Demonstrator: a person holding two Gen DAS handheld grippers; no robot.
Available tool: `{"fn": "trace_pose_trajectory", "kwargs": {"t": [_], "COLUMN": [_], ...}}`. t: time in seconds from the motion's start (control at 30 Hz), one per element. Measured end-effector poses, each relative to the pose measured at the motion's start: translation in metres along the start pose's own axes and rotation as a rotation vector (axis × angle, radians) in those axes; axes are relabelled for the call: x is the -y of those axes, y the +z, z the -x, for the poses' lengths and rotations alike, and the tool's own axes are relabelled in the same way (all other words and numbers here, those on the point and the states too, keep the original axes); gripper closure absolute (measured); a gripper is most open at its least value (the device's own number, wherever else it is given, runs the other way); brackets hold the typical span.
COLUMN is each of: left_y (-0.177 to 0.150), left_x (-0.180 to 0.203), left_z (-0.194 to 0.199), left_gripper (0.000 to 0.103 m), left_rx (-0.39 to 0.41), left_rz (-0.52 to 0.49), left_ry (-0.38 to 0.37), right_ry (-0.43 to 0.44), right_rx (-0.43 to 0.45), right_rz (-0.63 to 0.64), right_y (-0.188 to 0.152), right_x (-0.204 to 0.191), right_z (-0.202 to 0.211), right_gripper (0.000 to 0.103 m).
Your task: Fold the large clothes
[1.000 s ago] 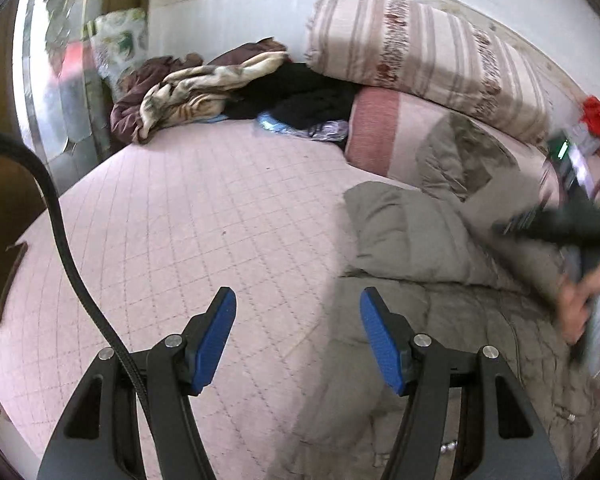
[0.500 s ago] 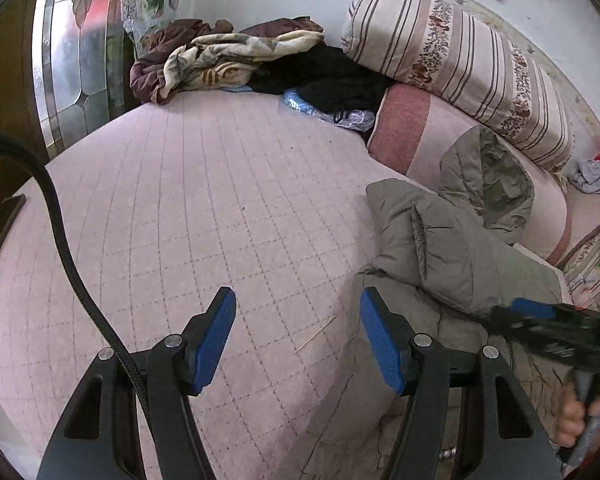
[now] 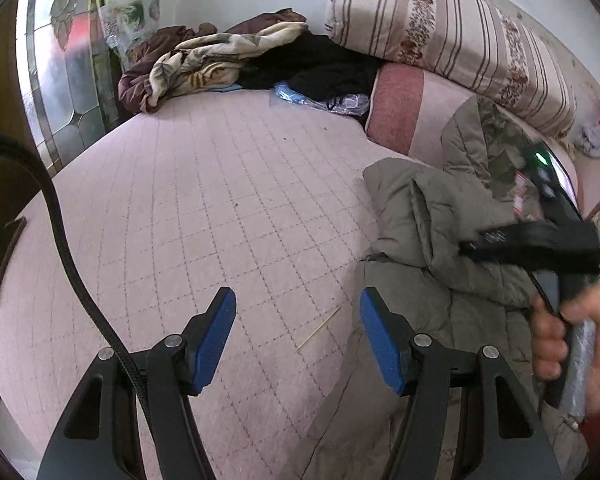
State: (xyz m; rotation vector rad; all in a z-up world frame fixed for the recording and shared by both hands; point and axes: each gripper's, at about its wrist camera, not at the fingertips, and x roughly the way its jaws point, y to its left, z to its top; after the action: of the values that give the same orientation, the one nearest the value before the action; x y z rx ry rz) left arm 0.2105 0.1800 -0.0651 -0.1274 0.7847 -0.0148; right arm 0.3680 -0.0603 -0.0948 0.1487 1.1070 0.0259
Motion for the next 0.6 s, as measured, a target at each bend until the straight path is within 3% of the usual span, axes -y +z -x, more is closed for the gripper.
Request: {"fn": "trace_pose_trajectory", "kwargs": {"t": [0.1,0.17,0.23,0.3,0.43,0.5,0.6], "left_y": [0.001,-0.001,-0.003,-0.006,-0.015,-0.022,-0.033], "left_x": [0.008,0.011,0.016,0.017,0.01,0.004,-0.004], "left_z": [-0.011,-0.016,-0.017,-0.015,-0.012,-0.012,-0.01], "left_gripper": [0.04,0.04,0.04,0.04,0.04,0.04,0.04], "left_rx": [-0.022,-0.041,-0.053,-0.064,-0.117,-0.155,-0.193], "left_rz": [-0.017,-0.025,-0.046,-0.065,-0.065,-0.061,-0.056], "left_ry": [0.009,0.009,0.005,-0.009,-0.084,-0.124,-0.161], "right_ry": [-0.022,0.041,0.09,0.132,0.252,0.217,0.089], "right_rx": [-0.006,0.009,0.037,0.06,0.073,0.083,0.099], "right_rz": [0.018,-0.034,-0.076,-0.104,-0.217,-0.281,-0.366], "right_y": [0.013,0.013,0.003,-0.017,-0.088,-0.133,-0.209], "right_x": [-0.004,0.009,0.027,0.052,0.136,0.18,0.242], "right_z": [0.0,0.019,0.045,0.076,0.137,0.162,0.197], "right_gripper": [0.076,0.073,0.053,0.04,0.028,0.025,0.022]}}
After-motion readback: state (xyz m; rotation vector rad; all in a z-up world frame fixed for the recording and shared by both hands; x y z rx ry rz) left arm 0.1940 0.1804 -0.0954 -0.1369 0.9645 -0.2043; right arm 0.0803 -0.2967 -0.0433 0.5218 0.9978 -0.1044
